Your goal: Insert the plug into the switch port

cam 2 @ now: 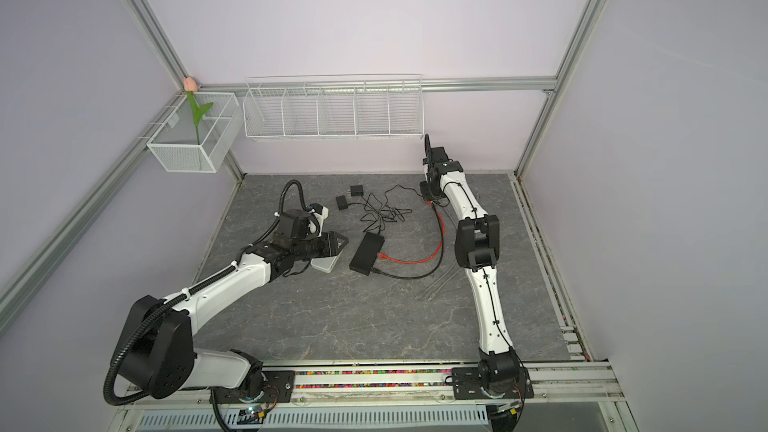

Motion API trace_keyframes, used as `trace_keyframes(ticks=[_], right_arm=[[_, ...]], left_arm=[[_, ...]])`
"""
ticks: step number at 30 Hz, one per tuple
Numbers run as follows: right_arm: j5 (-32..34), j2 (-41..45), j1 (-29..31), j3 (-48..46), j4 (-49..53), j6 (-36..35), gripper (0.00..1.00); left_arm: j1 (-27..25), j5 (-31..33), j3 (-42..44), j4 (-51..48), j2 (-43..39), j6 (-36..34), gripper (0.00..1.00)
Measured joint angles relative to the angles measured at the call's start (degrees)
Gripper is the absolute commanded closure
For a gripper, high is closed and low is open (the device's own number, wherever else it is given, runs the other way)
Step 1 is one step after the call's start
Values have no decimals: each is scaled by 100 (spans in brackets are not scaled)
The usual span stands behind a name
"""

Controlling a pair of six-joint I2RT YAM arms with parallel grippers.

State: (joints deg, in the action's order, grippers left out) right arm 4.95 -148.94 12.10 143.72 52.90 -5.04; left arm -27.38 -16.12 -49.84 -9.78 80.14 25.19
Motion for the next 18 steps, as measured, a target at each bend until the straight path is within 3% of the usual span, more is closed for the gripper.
trace_keyframes(ticks=[13, 18], right_arm=[[68, -616, 0, 446, -114, -940, 57], [103, -772, 0, 608, -192, -1222, 69]], left_arm=[[103, -15, 26, 4, 0, 2, 52], [131, -26, 26, 4, 0, 0, 52]])
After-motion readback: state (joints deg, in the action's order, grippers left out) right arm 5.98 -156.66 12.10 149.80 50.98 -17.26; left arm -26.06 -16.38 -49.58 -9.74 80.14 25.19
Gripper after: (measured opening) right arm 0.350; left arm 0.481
